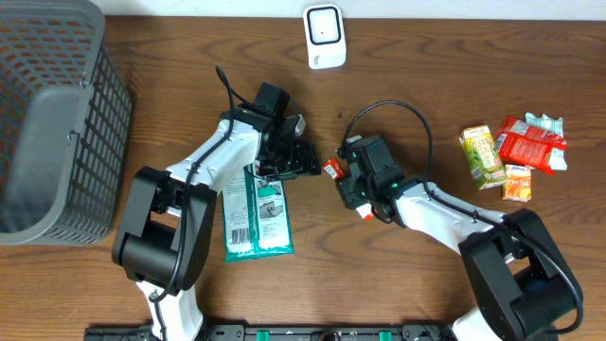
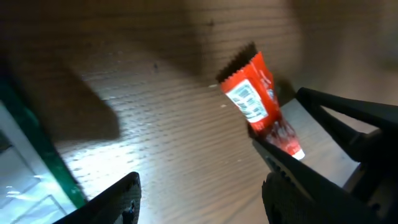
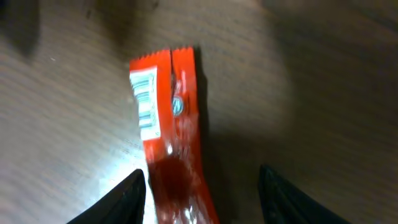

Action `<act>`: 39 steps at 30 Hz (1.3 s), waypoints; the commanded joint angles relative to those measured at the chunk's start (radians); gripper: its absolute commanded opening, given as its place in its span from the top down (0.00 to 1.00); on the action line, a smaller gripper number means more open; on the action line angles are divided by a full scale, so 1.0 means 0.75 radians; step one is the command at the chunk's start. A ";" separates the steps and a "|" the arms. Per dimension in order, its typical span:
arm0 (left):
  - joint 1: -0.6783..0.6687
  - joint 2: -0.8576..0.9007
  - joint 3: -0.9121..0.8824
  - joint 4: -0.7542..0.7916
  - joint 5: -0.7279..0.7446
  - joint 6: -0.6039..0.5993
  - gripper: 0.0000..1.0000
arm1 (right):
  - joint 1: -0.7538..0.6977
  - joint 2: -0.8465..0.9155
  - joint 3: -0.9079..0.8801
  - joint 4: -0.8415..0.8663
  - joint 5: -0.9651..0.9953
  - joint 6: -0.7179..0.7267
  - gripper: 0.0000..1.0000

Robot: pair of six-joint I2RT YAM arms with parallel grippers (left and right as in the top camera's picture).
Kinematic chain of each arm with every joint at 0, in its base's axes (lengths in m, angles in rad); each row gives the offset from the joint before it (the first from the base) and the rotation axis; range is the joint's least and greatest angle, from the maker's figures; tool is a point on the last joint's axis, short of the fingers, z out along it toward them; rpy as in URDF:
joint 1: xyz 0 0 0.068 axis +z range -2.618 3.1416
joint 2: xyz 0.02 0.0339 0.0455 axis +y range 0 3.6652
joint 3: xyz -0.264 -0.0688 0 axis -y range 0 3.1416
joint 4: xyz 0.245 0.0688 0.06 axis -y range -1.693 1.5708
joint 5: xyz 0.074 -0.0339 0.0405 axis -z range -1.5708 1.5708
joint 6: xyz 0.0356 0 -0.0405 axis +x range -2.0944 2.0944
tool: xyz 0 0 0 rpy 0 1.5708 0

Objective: Scan the item barcode
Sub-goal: 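Lower the right gripper onto the red snack stick and grasp it, then lift the stick with the right gripper and pass it to the left gripper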

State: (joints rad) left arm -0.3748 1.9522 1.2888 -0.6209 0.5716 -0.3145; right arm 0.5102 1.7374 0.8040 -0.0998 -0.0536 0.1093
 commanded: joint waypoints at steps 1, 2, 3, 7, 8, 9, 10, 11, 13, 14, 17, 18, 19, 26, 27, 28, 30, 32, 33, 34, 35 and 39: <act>0.004 -0.022 -0.012 -0.006 -0.061 -0.002 0.36 | 0.013 0.033 -0.009 0.054 -0.015 -0.006 0.48; 0.004 -0.022 -0.012 -0.008 -0.062 -0.002 0.36 | 0.013 0.033 -0.009 0.067 -0.015 -0.006 0.50; 0.005 -0.022 -0.012 -0.009 -0.061 -0.002 0.36 | 0.013 0.033 -0.009 0.072 -0.015 -0.004 0.51; 0.005 -0.022 -0.012 -0.008 -0.062 -0.002 0.36 | 0.013 0.033 -0.009 0.085 -0.015 0.014 0.67; 0.005 -0.022 -0.012 -0.009 -0.061 -0.002 0.36 | 0.013 0.033 -0.009 0.095 -0.015 0.020 0.73; 0.005 -0.022 -0.012 -0.009 -0.061 -0.002 0.36 | 0.013 0.034 -0.009 0.115 -0.014 0.042 0.78; 0.005 -0.022 -0.012 -0.009 -0.061 -0.002 0.36 | 0.013 0.034 -0.009 0.122 -0.014 0.050 0.82; 0.004 -0.022 -0.012 -0.011 -0.060 -0.002 0.36 | 0.012 0.034 -0.009 0.129 -0.014 0.065 0.89; 0.005 -0.022 -0.012 -0.021 -0.054 -0.001 0.36 | 0.009 0.032 -0.008 0.134 -0.014 0.096 0.99; 0.005 -0.022 -0.012 -0.029 -0.054 -0.001 0.36 | 0.004 0.026 -0.006 0.134 -0.015 0.104 0.99; 0.005 -0.023 -0.012 -0.036 -0.045 0.038 0.36 | -0.022 -0.030 0.009 0.116 -0.016 0.116 0.99; 0.005 -0.025 -0.011 -0.035 -0.023 0.067 0.36 | -0.036 -0.058 0.013 0.109 -0.016 0.141 0.99; 0.005 -0.027 -0.011 -0.035 0.001 0.089 0.36 | -0.052 -0.091 0.015 0.104 -0.017 0.174 0.99; 0.004 -0.105 -0.008 -0.030 0.259 0.256 0.36 | -0.190 -0.357 0.015 0.168 -0.232 0.460 0.99; 0.004 -0.123 -0.008 -0.028 0.278 0.267 0.36 | -0.205 -0.385 0.015 0.188 -0.253 0.523 0.99; 0.004 -0.145 -0.008 -0.022 0.297 0.278 0.36 | -0.219 -0.408 0.015 0.205 -0.255 0.599 0.99; 0.004 -0.193 -0.008 -0.003 0.322 0.290 0.36 | -0.238 -0.441 0.015 0.226 -0.255 0.730 0.99; 0.004 -0.248 -0.008 0.034 0.342 0.290 0.36 | -0.243 -0.455 0.015 0.237 -0.260 0.836 0.99; 0.003 -0.272 -0.008 0.049 0.351 0.289 0.36 | -0.243 -0.455 0.015 0.243 -0.273 0.882 0.99; 0.001 -0.298 -0.008 0.070 0.375 0.289 0.36 | -0.242 -0.455 0.015 0.257 -0.297 0.932 0.99; -0.004 -0.317 -0.008 0.088 0.400 0.289 0.36 | -0.242 -0.454 0.015 0.264 -0.306 0.960 0.99; -0.026 -0.380 -0.008 0.149 0.434 0.289 0.36 | -0.242 -0.454 0.015 0.318 -0.313 1.036 0.99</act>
State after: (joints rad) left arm -0.3809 1.6974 1.2877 -0.5243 0.8429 -0.1219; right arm 0.3325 1.4025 0.8047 0.1123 -0.2569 0.7662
